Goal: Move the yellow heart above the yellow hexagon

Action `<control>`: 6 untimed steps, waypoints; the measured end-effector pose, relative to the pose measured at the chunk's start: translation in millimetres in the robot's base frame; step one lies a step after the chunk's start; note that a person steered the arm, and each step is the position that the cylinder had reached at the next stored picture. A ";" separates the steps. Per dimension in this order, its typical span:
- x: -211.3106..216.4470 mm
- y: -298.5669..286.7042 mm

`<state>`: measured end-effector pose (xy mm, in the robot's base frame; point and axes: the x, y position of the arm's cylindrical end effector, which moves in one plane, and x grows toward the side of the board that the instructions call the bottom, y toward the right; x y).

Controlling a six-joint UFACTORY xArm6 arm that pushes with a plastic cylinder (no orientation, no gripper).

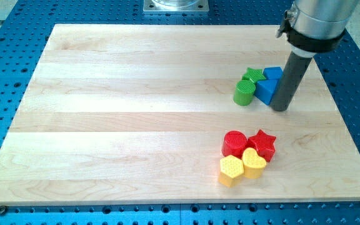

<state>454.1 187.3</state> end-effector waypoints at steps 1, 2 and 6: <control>27.0 7.4; 64.0 10.5; 121.3 -99.7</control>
